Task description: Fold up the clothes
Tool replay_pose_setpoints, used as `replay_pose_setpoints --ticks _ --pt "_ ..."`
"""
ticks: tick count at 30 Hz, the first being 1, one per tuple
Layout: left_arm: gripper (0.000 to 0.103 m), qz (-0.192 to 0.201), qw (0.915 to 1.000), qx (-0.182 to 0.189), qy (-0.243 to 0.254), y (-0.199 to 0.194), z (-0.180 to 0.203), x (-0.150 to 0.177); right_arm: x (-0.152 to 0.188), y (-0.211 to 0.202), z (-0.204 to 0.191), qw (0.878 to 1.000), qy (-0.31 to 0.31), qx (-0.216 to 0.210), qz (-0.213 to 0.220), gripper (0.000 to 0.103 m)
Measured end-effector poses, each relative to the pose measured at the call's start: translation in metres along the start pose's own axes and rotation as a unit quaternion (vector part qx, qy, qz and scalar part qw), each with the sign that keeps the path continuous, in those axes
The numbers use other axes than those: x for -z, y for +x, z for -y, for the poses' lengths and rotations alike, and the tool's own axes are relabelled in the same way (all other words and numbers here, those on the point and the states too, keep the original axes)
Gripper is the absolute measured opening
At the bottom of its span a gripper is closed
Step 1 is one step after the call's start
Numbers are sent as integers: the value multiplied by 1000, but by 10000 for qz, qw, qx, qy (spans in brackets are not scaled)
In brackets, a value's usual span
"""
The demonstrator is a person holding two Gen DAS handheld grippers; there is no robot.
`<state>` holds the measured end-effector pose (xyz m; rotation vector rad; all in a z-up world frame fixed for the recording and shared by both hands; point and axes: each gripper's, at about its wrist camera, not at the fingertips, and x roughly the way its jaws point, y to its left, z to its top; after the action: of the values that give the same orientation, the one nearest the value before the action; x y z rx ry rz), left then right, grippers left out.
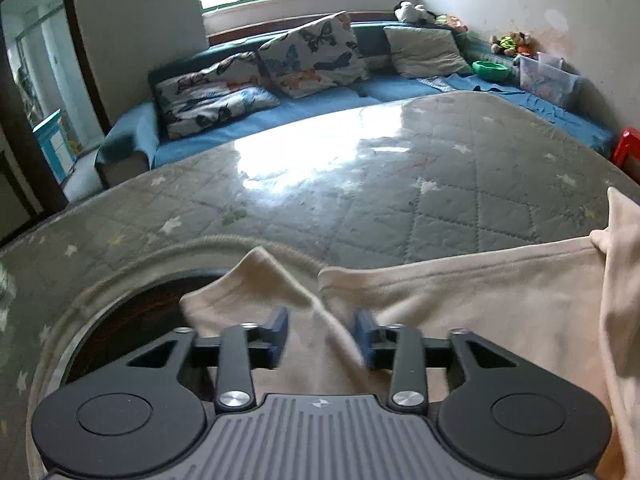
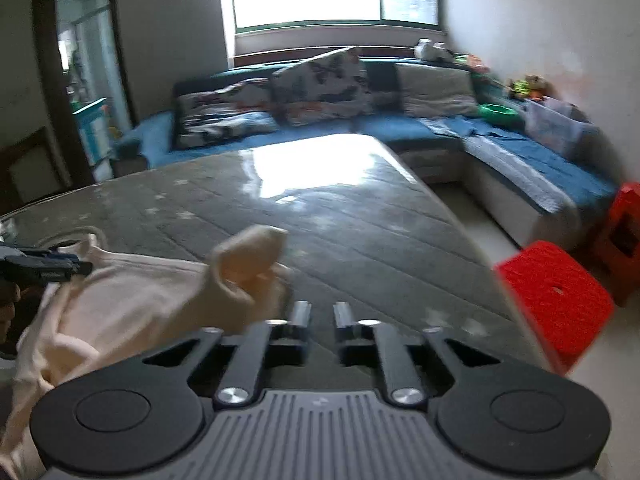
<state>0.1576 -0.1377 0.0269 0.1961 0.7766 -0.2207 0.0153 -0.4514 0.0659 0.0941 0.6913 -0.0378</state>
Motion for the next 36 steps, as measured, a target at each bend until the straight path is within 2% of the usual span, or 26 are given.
replay_pose_setpoints --ticks 3,5,8,12,14,15,17,18,20,28,32,36 --pt "49 67 9999 81 -116 -14 -3 0 -8 17 -20 9997 9 -241 51 36" --pt "50 108 9997 157 -159 -21 -3 -2 -16 32 -28 9993 97 -365 38 39" --pt "50 -17 9996 255 -128 -19 3 -6 -23 55 -39 9982 165 -538 -187 39" --pt "48 -331 9993 108 -154 -10 9 -1 -20 71 -47 9977 86 -521 -434 32" --pt "37 -419 9988 128 -223 -9 8 4 -17 75 -49 9973 44 -508 -526 21" --pt "24 -457 9984 197 -260 -9 6 7 -15 77 -50 9971 24 -501 -572 12" --pt "16 -436 9985 203 -268 -12 5 11 -12 75 -51 9973 -77 -454 -570 7" --pt "10 -387 9988 176 -247 -15 5 12 -11 72 -51 9977 -155 -399 -523 5" --pt "6 -307 9990 165 -287 -24 3 14 -10 63 -49 9983 -170 -372 -409 4" --pt "4 205 9976 33 -661 -85 -18 27 -7 -3 -25 9995 -43 -211 243 3" --pt "4 432 9952 -79 -872 -126 -32 50 10 -44 -7 9985 13 -41 554 1" --pt "4 411 9932 -133 -1082 -167 -42 88 41 -79 16 9986 142 129 489 1"
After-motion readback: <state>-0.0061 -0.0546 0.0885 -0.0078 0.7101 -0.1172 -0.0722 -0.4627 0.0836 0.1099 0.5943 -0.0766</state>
